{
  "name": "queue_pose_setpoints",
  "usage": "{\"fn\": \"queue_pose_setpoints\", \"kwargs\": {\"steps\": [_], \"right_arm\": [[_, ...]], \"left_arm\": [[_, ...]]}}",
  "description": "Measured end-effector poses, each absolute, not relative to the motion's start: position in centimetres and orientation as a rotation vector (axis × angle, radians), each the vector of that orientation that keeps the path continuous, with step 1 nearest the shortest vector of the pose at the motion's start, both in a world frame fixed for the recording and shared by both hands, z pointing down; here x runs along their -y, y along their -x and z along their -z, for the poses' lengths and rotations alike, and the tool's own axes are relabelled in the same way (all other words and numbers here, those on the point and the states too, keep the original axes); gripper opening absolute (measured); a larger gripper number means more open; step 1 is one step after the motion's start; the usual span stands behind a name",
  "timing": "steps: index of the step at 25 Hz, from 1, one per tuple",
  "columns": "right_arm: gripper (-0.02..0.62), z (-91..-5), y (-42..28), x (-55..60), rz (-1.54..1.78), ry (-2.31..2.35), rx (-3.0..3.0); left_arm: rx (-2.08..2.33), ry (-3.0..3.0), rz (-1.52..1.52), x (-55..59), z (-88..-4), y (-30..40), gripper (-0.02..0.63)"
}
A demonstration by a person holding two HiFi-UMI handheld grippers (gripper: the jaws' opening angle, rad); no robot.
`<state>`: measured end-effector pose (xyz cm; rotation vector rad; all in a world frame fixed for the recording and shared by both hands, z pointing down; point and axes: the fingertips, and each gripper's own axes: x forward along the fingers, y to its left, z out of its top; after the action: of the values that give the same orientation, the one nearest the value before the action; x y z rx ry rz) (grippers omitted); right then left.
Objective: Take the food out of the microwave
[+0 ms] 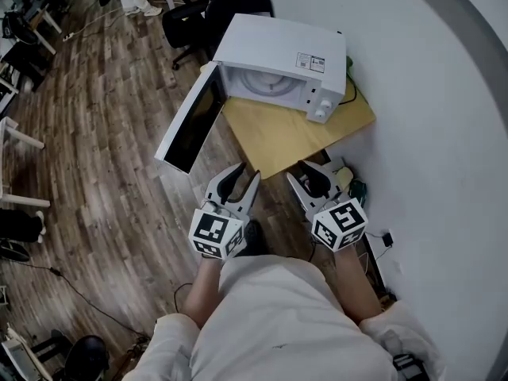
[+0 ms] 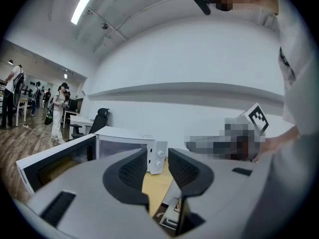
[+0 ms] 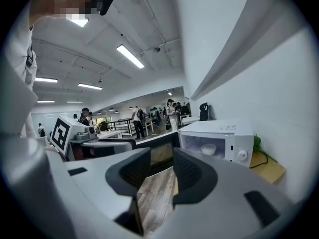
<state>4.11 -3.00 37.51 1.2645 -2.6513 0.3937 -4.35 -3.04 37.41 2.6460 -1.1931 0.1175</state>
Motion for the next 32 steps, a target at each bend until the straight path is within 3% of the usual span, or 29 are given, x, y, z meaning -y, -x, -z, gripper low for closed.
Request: {"fn": "queue_pose_setpoints", "kwargs": {"steps": [5,32], "right_arm": [[0.153,-38.4,-3.6,4.8,-0.352,-1.241,2.620],[0.172,-44.3,-3.9,19.8,-0.158,-1.150,2.475]], "left_arm": [[1.189,-2.648,-0.126,4.8,-37.9,4.9,0.120],[1.262,-2.566,-0.172,12.0,-40.4,4.6,0.127]]}}
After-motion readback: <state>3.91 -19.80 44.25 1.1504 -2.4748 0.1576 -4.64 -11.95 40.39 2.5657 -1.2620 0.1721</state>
